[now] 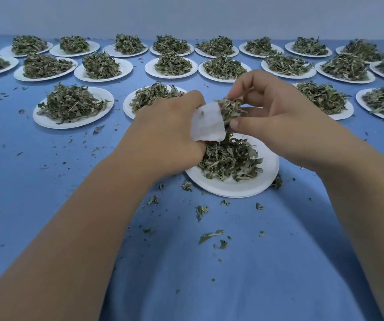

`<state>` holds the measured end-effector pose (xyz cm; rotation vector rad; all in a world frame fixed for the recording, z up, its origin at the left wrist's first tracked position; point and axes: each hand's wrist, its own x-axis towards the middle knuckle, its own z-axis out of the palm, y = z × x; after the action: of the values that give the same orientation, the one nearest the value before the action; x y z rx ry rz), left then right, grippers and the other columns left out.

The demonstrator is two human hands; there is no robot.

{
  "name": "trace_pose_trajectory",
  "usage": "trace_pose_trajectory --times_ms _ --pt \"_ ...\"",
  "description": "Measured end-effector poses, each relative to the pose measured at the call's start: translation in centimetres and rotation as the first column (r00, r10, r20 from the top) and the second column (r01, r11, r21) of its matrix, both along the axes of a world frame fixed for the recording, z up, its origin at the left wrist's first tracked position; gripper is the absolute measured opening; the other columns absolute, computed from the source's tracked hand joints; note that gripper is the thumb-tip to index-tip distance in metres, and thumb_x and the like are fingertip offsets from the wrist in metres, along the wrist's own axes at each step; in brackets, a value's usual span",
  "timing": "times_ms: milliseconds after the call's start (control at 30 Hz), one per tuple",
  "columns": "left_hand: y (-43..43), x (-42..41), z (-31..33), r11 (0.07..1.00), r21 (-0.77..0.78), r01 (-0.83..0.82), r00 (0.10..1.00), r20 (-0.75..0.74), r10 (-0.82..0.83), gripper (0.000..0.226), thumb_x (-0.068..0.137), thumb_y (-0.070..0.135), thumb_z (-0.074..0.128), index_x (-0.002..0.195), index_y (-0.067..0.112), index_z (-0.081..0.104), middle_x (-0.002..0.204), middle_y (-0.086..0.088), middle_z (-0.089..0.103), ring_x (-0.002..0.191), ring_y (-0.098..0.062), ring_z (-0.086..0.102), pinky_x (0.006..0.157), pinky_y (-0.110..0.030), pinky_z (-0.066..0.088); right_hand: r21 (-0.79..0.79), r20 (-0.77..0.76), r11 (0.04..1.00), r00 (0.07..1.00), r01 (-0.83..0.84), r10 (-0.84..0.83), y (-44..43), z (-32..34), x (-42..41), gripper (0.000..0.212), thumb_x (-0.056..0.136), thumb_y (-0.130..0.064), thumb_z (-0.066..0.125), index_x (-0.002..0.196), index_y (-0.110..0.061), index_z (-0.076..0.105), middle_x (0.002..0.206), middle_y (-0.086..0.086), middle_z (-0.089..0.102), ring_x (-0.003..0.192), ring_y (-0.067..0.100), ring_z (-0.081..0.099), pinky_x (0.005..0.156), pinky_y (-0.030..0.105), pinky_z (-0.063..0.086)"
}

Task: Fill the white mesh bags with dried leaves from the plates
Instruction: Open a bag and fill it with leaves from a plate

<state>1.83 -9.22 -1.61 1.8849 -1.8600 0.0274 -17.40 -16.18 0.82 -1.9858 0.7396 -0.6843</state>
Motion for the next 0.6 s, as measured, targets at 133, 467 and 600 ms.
trace_pose_trajectory --times_ms 133,467,600 --pt "0.1 0.1 0.1 1.0 -0.01 0.007 1.0 0.003 -0.007 0.038 0.068 0.034 0.057 0.104 0.03 0.048 0.08 0.005 0.056 0.072 -0.024 0.052 0.057 -0.033 0.035 -0.003 0.091 0.998 0.994 0.056 -0.056 -0.1 -0.6 0.3 0.026 0.087 -0.001 0.074 0.1 -0.015 0.056 0.082 -0.008 0.07 0.078 0.019 0.076 0.079 0.038 0.063" --pt "0.1 -0.1 -0.1 0.999 -0.015 0.038 0.99 -0.133 -0.04 0.029 0.073 0.037 0.066 0.096 0.027 0.052 0.078 0.004 0.056 0.072 -0.017 0.054 0.06 -0.039 0.05 -0.193 0.054 0.977 0.995 0.092 -0.083 0.5 -0.9 0.6 0.009 0.082 -0.016 0.083 0.085 -0.023 0.078 0.087 -0.009 0.076 0.085 0.008 0.073 0.079 0.027 0.057" --pt "0.3 -0.1 -0.1 0.999 0.012 0.04 0.988 -0.151 -0.038 0.034 0.073 0.031 0.072 0.103 0.025 0.056 0.078 0.005 0.054 0.076 -0.019 0.055 0.061 -0.031 0.043 -0.19 -0.025 0.981 0.999 -0.035 0.031 0.7 -0.9 0.1 0.021 0.093 -0.009 0.069 0.091 -0.027 0.079 0.079 -0.018 0.073 0.051 0.009 0.053 0.056 0.014 0.044"
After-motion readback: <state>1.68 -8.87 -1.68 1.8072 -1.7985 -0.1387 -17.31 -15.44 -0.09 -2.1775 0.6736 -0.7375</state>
